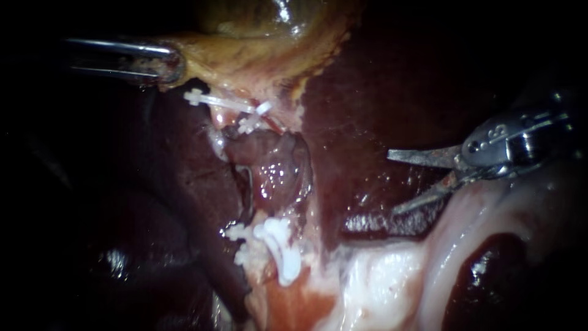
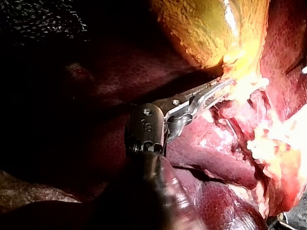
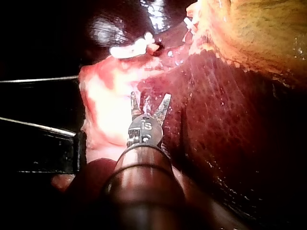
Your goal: Go back from the cut right tube
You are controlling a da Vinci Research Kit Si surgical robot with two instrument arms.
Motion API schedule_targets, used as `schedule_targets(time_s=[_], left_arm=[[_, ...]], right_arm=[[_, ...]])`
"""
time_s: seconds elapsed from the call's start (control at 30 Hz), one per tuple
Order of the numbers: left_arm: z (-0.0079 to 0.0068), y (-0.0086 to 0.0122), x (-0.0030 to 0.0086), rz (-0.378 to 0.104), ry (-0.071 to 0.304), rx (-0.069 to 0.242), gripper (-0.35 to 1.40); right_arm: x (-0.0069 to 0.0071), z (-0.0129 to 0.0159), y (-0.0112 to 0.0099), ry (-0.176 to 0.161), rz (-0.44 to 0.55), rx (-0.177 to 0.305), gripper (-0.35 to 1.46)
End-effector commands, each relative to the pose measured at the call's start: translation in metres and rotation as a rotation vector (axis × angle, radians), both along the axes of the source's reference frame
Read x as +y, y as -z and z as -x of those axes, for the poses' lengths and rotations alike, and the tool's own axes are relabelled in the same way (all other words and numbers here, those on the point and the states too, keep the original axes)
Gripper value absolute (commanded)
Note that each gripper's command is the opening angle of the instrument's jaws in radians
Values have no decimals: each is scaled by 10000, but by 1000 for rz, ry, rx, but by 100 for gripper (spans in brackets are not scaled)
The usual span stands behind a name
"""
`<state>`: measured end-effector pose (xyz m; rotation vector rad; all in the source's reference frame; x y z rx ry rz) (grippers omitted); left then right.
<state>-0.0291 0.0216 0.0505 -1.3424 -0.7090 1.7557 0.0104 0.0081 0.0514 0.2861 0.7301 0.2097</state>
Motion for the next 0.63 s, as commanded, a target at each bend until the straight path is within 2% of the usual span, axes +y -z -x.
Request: schedule_targets(time_s=[0.03, 0.17, 0.3, 0.5, 0.6, 0.63], left_arm=[[4, -5, -1, 3, -2, 0, -35], [20, -31, -8, 13, -13, -7, -35], [26, -45, -12, 2, -14, -12, -35], [26, -45, -12, 1, -17, -14, -35], [21, -43, -11, -1, -20, -17, -35], [18, -41, -11, -2, -22, -18, -35]], right_arm=[[0, 0, 0, 1, 0, 1, 143], [0, 1, 0, 0, 0, 1, 145], [1, 3, -1, 0, 0, 0, 145], [1, 4, -2, 0, 0, 0, 145], [0, 1, -1, 6, -9, 3, 135], [0, -2, 0, 10, -32, 6, 125]])
